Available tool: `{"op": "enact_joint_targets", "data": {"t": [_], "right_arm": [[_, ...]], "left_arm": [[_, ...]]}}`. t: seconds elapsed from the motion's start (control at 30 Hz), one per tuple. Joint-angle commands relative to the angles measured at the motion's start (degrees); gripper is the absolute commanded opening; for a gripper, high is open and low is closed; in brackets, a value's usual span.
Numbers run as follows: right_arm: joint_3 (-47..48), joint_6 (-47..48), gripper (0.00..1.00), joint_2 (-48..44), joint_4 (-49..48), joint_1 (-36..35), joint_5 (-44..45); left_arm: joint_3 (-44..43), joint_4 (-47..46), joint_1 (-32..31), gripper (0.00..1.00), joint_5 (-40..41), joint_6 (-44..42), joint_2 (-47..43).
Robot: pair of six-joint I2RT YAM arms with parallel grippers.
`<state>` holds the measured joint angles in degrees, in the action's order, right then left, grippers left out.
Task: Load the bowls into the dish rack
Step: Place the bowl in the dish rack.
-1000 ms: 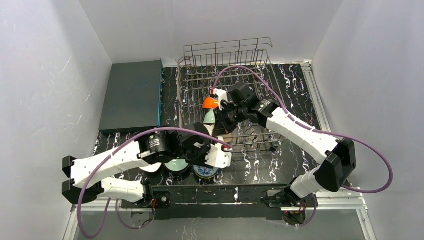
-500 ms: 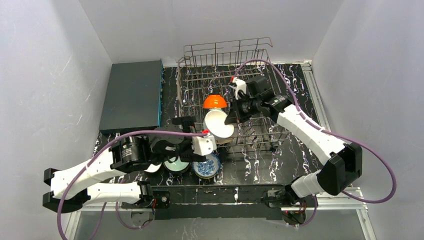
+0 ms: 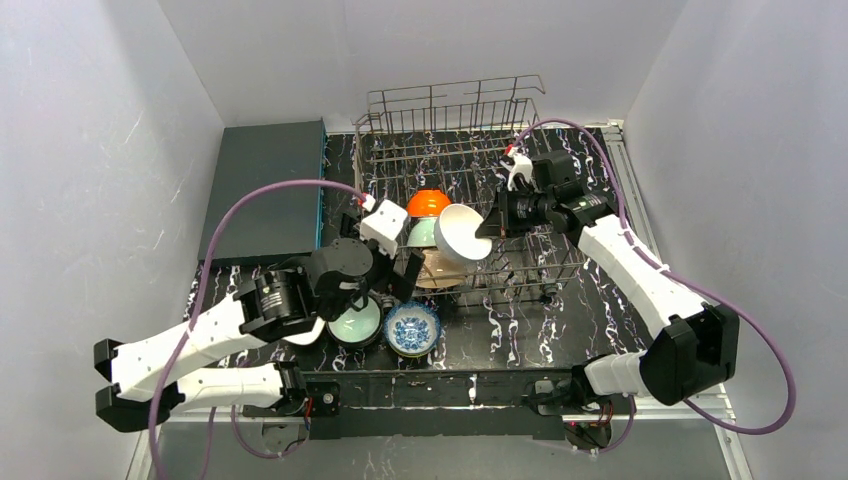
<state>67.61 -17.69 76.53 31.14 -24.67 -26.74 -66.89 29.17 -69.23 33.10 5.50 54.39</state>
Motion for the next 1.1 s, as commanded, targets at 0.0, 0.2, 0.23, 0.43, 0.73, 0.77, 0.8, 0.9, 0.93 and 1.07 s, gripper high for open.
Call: {"op": "enact_joint_targets", "data": {"t": [0.0, 0.2, 0.23, 0.43, 0.73, 0.77, 0.8, 0.9, 0.93, 1.07], "right_arm": [[0.42, -1.39, 0.01, -3.16, -4.05, 0.63, -2.78], [-0.09, -0.98, 0.01, -3.99, -3.46, 1.0, -2.13], [-0.18, -0.93, 0.01, -4.21, -3.46, 1.02, -2.03], [-0.54, -0.03, 0.01, -4.72, -4.02, 0.97, -1.07], [-2.53, -1.66, 0.01, -5.74, -9.46, 0.95, -4.93], [-2.95, -2.5, 0.01, -5.89, -10.51, 0.89, -5.73], [-3.27, -2.9, 0.01, -5.95, -11.4, 0.87, -6.4], [-3.49, -3.26, 0.01, -6.2, -12.01, 0.85, -6.68], [-3.51, -3.22, 0.01, -6.33, -11.98, 0.81, -6.52], [-3.92, -3.42, 0.01, -6.84, -12.79, 0.6, -7.32]], "left_arm": [[1.92, -2.47, 6.14, 0.98, -8.47, 21.48, 1.73], [2.65, -3.24, 15.81, 0.98, -24.81, 35.99, 4.84], [2.79, -3.77, 17.1, 0.98, -27.34, 37.52, 5.07], [6.51, -12.11, 23.43, 0.98, -42.82, 46.73, 4.8], [11.83, -22.86, 25.76, 0.98, -49.72, 57.07, 5.77], [11.98, -23.25, 25.92, 0.98, -50.0, 57.95, 6.07], [11.99, -23.62, 26.09, 0.98, -50.2, 58.81, 6.43], [11.48, -22.9, 26.17, 0.98, -48.95, 59.86, 6.77], [11.27, -22.2, 26.22, 0.97, -48.11, 59.97, 6.85], [9.84, -17.05, 26.17, 0.91, -43.32, 61.0, 7.44]]}}
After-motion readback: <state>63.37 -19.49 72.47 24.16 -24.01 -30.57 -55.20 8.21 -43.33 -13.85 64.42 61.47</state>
